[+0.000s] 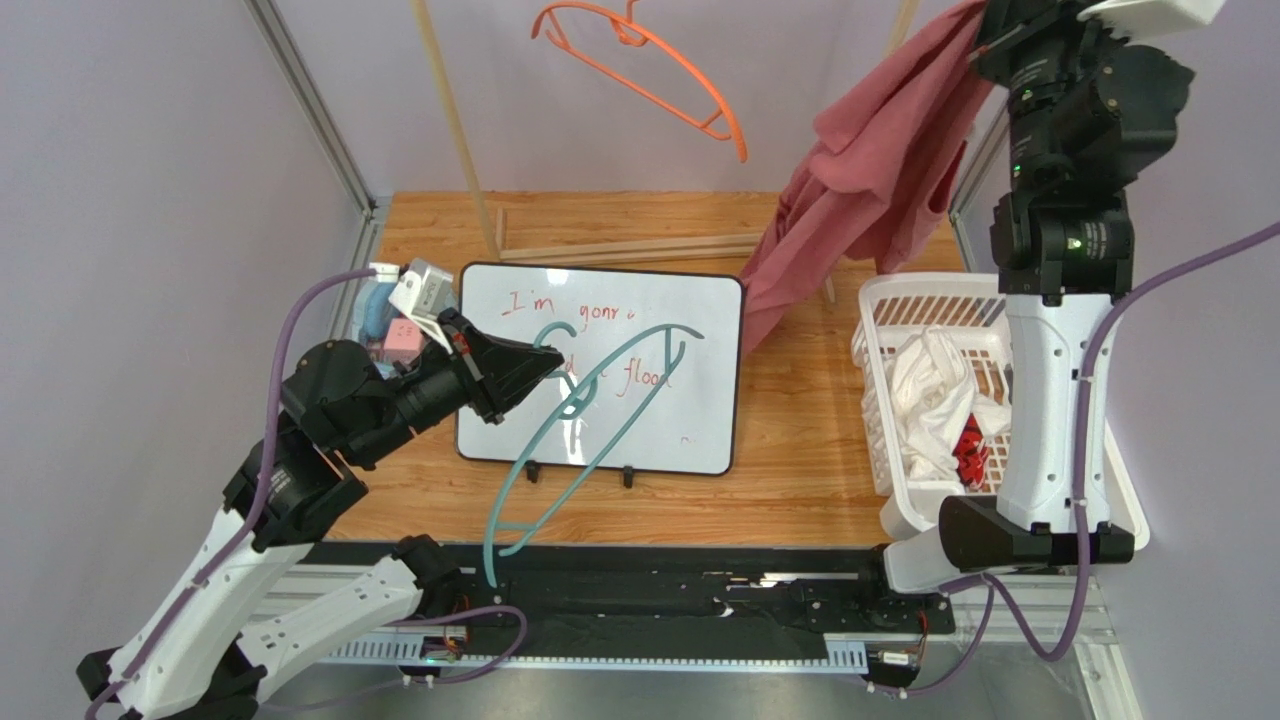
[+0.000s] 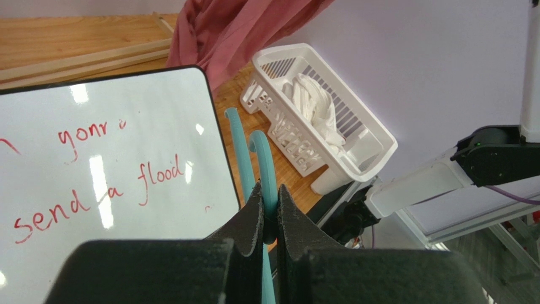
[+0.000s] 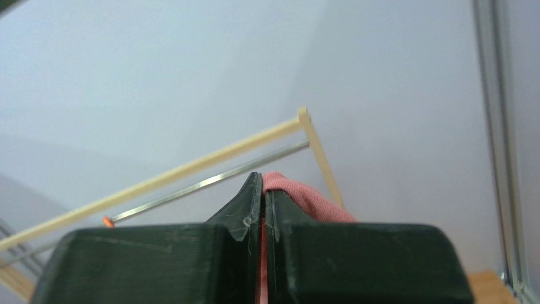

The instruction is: Remove the t-shirt from the hanger

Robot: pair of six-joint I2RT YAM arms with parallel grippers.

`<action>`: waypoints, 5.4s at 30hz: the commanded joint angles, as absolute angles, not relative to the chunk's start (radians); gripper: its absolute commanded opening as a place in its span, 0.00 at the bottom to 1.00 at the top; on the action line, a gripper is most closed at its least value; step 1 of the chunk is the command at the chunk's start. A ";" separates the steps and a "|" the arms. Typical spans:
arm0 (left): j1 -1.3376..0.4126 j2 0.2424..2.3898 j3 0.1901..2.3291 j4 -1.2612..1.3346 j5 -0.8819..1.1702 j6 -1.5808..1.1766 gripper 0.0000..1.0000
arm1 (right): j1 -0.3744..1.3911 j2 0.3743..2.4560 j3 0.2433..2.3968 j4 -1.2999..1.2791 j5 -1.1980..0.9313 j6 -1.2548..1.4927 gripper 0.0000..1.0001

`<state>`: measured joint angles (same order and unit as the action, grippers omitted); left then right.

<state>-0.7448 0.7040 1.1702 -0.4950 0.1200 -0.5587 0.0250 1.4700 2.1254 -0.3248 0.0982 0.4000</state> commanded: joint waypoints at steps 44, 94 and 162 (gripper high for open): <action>-0.746 0.770 1.206 -0.502 0.233 -0.589 0.00 | -0.328 1.195 1.848 0.121 0.861 -0.078 0.00; -0.746 0.588 0.936 -0.394 0.252 -0.707 0.00 | -0.331 1.204 0.759 -0.610 0.366 1.157 0.20; -0.747 0.873 1.302 -0.523 -0.644 -0.766 0.00 | 1.500 1.382 1.472 -0.523 0.613 -0.143 0.95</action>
<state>-0.7456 0.8707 1.2564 -0.5644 -0.5941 -0.7940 1.4811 1.4048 1.4147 -0.5560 0.4751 -0.1154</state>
